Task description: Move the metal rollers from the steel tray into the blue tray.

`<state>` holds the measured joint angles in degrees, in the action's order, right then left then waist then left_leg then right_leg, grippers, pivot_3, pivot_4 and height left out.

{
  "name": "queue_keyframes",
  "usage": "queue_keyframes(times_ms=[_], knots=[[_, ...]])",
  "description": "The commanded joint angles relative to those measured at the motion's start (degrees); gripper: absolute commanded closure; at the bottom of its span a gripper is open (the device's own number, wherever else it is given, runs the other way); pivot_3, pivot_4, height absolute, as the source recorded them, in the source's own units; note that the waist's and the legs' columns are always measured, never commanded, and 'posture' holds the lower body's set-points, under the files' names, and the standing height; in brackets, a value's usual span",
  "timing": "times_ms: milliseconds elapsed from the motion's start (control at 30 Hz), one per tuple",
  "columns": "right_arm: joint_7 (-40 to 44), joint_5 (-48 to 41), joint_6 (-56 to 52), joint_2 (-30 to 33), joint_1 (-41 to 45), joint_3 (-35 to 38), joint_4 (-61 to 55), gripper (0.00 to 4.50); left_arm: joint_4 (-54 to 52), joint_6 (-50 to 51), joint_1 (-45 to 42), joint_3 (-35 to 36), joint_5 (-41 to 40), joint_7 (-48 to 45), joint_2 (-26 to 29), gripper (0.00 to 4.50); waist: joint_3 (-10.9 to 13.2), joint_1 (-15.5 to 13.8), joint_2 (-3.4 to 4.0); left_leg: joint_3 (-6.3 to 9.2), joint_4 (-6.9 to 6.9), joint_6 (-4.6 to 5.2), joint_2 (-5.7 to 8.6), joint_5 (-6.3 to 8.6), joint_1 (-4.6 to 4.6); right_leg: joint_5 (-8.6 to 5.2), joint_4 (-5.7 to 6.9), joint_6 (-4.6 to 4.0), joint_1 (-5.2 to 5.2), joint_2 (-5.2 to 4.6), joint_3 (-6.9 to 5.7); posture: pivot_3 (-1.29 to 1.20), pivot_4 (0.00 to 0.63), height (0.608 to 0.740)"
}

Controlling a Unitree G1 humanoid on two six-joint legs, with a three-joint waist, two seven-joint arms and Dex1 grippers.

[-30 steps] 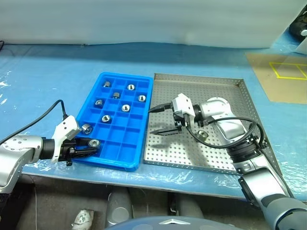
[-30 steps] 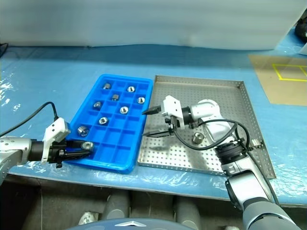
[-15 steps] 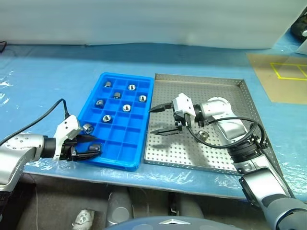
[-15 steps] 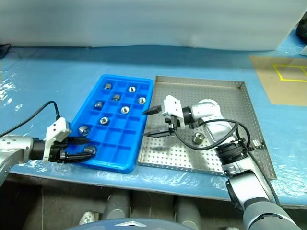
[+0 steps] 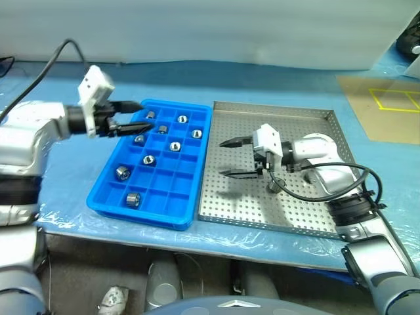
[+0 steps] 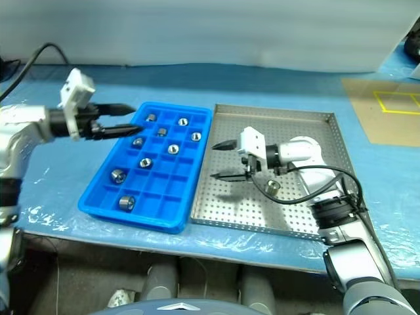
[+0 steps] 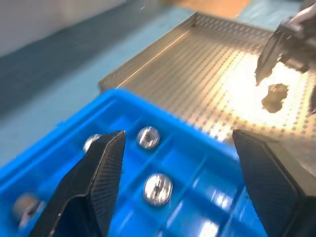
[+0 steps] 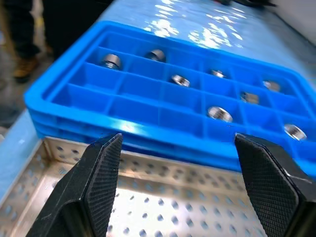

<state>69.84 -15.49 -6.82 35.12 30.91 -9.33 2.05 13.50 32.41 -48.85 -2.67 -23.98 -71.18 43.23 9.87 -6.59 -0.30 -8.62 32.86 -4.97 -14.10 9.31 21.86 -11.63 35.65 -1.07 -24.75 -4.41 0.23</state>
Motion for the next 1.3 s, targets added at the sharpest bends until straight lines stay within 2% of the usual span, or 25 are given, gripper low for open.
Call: queue_keyframes(times_ms=[33,167,267,400,533,967,1300], knots=[[-3.0,-1.1,-2.1,2.4,-3.1,4.2,-6.0,0.78,6.8,-6.2,-4.6,-5.5,3.9,-5.1,-4.1,0.82,0.0,0.7,-0.01,0.01,-0.01,0.05,0.00,0.03,0.06,-0.01,-0.01,0.02,-0.01,-0.01,0.02,-0.15,0.150,0.740],[-6.9,-1.7,-5.3,5.2,-10.3,8.1,-12.7,0.78,13.9,-10.1,-9.3,-9.1,5.8,-10.1,-10.9,0.82,0.0,2.3,-0.04,0.02,-0.07,0.23,-0.03,0.12,0.19,-0.01,-0.06,0.07,-0.16,0.09,0.04,-0.25,0.150,0.740],[-10.0,-2.4,-7.7,6.2,-16.3,10.6,-18.2,0.78,15.5,-14.3,-9.3,-9.4,5.6,-13.2,-14.7,0.82,0.0,3.7,-0.04,0.00,-0.12,0.31,-0.03,0.17,0.21,-0.02,-0.15,0.09,-0.20,0.12,0.09,-0.33,0.150,0.740],[-13.3,-2.7,-10.0,5.8,-21.7,12.0,-22.2,0.78,13.4,-17.2,-6.2,-9.4,4.2,-18.2,-17.2,0.82,0.0,5.4,-0.04,-0.09,-0.09,0.35,-0.02,0.20,0.15,-0.03,-0.21,0.09,-0.17,0.12,0.15,-0.37,0.150,0.740],[-14.5,-2.1,-9.6,5.2,-25.1,11.1,-21.3,0.78,12.7,-18.9,-4.8,-9.7,5.0,-18.7,-18.9,0.82,0.0,5.9,-0.04,-0.12,0.03,0.46,0.01,0.26,-0.08,-0.02,-0.25,0.13,0.03,0.13,0.20,-0.36,0.150,0.740],[-18.0,4.4,2.6,-0.7,-19.0,9.0,5.0,0.78,8.5,-19.0,-2.0,-9.4,6.3,-15.7,-19.2,0.82,0.0,5.9,-0.04,-0.13,0.15,0.69,0.11,0.40,-0.06,0.05,-0.34,0.18,0.13,0.04,0.11,-0.30,0.150,0.740],[-16.0,5.6,4.4,-1.8,-18.9,5.6,7.1,0.78,7.5,-18.2,-1.5,-8.8,6.1,-14.1,-17.9,0.82,0.0,5.8,-0.03,-0.16,0.17,0.79,0.15,0.45,-0.12,0.05,-0.47,0.18,0.26,0.00,0.06,-0.28,0.150,0.740]])
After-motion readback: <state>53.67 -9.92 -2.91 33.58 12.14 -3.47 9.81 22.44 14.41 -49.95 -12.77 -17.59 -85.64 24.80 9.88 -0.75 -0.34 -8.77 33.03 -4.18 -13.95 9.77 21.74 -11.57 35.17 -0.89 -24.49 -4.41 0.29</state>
